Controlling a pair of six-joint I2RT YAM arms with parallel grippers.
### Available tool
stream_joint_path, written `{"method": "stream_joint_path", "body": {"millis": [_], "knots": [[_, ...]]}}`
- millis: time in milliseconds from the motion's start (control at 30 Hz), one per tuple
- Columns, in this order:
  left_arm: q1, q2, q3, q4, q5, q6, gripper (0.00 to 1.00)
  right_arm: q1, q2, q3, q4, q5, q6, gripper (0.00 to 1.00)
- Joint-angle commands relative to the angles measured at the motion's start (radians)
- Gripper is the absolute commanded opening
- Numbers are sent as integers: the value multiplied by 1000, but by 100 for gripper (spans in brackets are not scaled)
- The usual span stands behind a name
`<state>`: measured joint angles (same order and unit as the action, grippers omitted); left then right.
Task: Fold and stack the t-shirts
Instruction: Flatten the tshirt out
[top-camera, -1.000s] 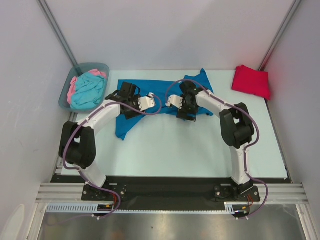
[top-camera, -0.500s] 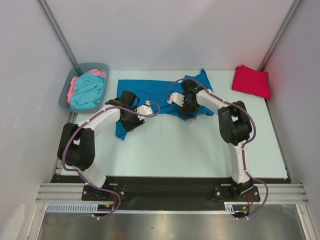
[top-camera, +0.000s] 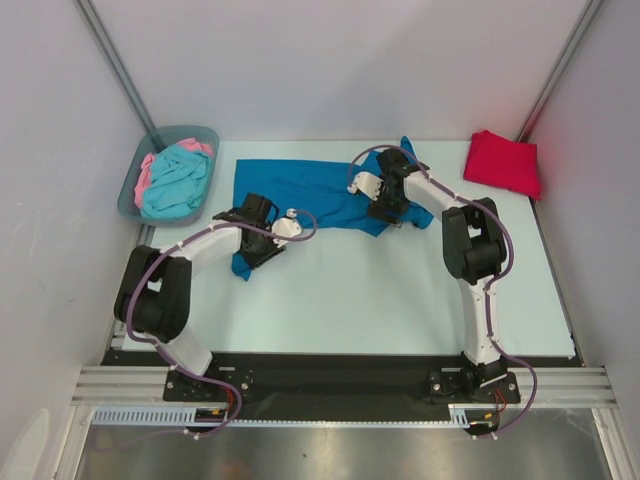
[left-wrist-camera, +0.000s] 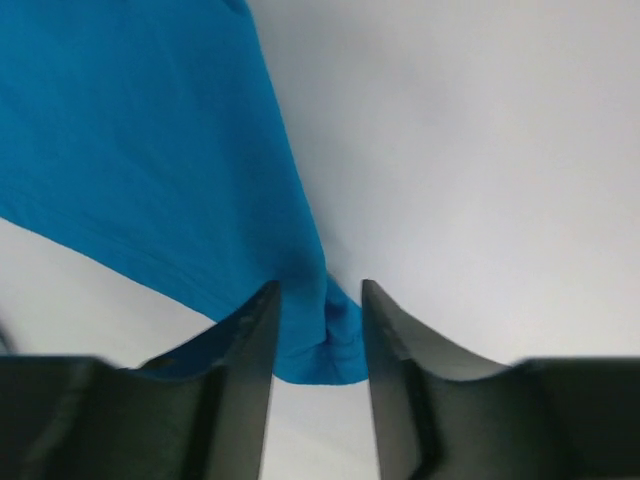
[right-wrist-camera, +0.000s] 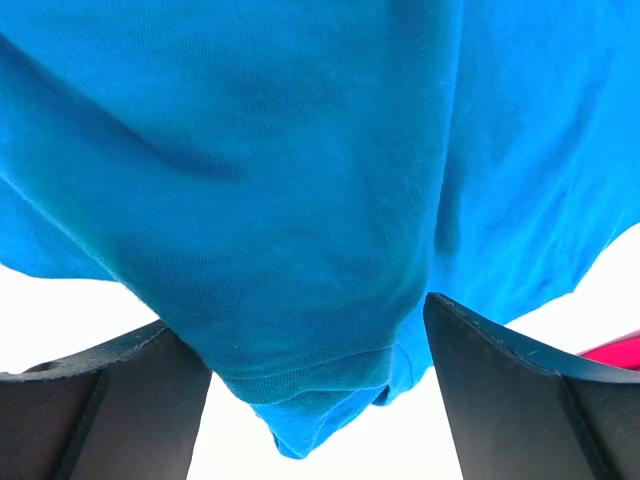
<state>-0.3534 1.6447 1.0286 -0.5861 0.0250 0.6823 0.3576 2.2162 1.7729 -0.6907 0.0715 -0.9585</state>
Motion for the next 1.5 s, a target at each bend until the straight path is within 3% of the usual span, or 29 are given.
{"method": "stream_joint_path", "body": {"millis": [0,167,367,600,767,1067,1467], "knots": [[-15,7,-41,117,-91,-29,39,-8,-19,34,11,10,21,87],[-21,64,-45,173,-157,-50,3,-22,-53,0,16,4,18,86],[-25,72,-44,201,-172,-46,0,-34,-82,-39,22,-1,18,76],[-27,34,-65,253,-220,-27,0,-37,-79,-32,10,8,38,18],[-27,-2,-55,293,-250,0,0,-34,-78,-15,-9,13,38,2],[-25,-83,31,347,-296,111,0,-46,-59,127,-118,-32,-60,6],[-25,-34,93,529,-433,171,0,-75,-35,232,-164,-41,-167,11]]}}
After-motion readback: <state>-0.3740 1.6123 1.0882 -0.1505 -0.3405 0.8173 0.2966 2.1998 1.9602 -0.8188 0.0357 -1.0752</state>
